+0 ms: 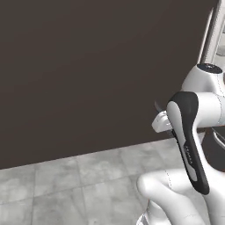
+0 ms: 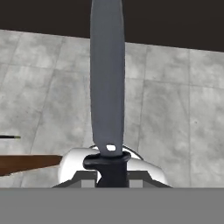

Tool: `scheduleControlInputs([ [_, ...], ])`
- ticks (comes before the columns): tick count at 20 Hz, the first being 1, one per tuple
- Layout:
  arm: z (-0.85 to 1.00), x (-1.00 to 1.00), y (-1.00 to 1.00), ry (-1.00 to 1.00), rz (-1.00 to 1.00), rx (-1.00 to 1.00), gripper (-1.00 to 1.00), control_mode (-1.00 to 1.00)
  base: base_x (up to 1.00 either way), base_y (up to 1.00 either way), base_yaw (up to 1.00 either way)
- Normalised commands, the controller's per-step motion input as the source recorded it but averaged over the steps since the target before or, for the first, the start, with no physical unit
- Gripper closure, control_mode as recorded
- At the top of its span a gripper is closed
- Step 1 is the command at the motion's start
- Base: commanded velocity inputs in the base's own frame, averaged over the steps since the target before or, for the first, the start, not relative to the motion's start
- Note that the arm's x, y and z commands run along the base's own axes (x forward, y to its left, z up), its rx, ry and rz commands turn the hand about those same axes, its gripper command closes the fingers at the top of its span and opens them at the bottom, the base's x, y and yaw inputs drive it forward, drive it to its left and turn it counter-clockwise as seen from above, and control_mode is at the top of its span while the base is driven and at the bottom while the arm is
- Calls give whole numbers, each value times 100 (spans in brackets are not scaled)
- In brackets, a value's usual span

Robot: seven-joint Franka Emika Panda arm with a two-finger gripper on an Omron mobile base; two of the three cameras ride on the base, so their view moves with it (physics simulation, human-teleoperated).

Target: Retrieve the butter from the fridge and place it on a plate on the dining table. Then retrieve the butter knife by the fridge and place it near the plate.

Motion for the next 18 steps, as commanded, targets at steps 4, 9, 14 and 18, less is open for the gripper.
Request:
scheduleControlInputs([
  [4, 0, 0, 0, 0, 0, 0, 100, 100, 100, 41, -1],
  [9, 0, 0, 0, 0, 0, 0, 100, 100, 100, 29, 6],
  [14, 0, 0, 0, 0, 0, 0, 100, 100, 91, 8, 31],
  [18, 0, 0, 0, 0, 0, 0, 100, 100, 63, 27, 39],
])
